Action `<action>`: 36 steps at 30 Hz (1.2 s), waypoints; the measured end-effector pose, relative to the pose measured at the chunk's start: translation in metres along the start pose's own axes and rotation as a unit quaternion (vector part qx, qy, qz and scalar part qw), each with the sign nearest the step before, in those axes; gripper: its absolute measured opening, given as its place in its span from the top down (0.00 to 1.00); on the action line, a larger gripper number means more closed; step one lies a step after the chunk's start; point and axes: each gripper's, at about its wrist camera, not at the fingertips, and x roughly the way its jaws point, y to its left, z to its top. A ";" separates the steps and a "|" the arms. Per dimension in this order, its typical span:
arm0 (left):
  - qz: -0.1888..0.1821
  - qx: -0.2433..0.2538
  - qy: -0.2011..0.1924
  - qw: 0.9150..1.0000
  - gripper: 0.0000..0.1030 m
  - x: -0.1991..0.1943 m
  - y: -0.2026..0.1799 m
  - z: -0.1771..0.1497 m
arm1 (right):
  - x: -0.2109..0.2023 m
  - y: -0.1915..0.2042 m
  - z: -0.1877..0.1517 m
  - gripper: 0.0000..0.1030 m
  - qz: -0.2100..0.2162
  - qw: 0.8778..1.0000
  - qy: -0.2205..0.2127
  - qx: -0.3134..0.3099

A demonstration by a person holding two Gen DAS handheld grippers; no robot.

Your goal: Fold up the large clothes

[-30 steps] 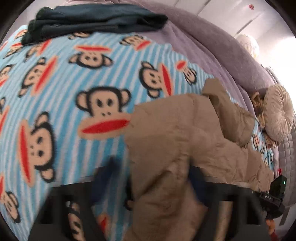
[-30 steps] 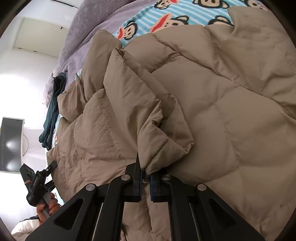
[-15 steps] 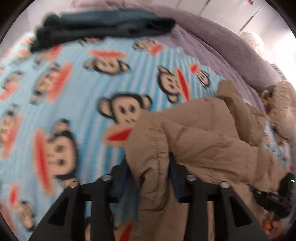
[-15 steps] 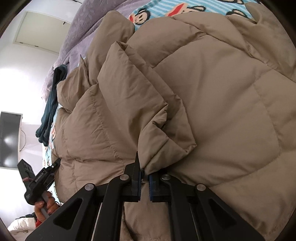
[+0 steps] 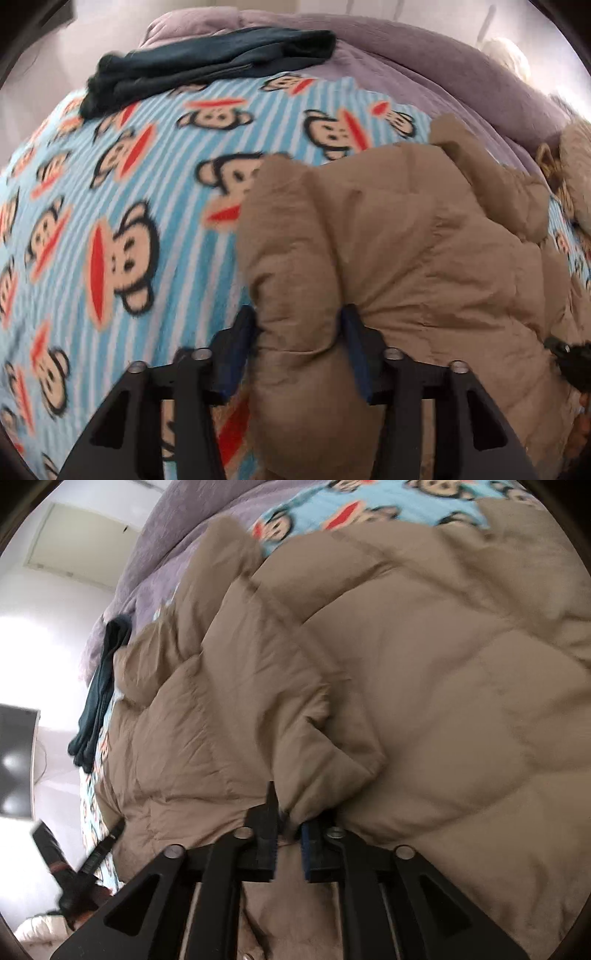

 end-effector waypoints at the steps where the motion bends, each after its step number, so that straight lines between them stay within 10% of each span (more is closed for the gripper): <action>1: -0.004 -0.007 0.001 1.000 0.45 0.000 0.002 0.000 | -0.005 -0.004 0.000 0.82 -0.006 1.000 -0.008 0.007; 6: 0.015 0.007 0.004 1.000 0.45 -0.011 -0.001 0.007 | -0.044 -0.009 -0.002 0.81 -0.124 0.989 -0.079 0.005; 14: 0.021 -0.003 -0.035 0.999 0.45 -0.022 -0.003 0.034 | -0.041 0.042 0.042 0.81 -0.021 0.989 -0.088 -0.113; 24: 0.042 -0.027 -0.005 0.999 0.37 0.001 0.008 0.026 | -0.005 -0.007 0.063 0.95 -0.067 0.995 -0.059 -0.033; 30: 0.058 0.030 -0.022 0.998 0.37 -0.047 -0.022 0.012 | -0.043 -0.016 0.050 0.90 -0.060 0.996 -0.055 -0.030; 36: 0.035 0.059 -0.015 0.998 0.37 -0.079 -0.067 -0.016 | -0.078 -0.042 0.015 0.56 -0.055 0.998 -0.028 -0.030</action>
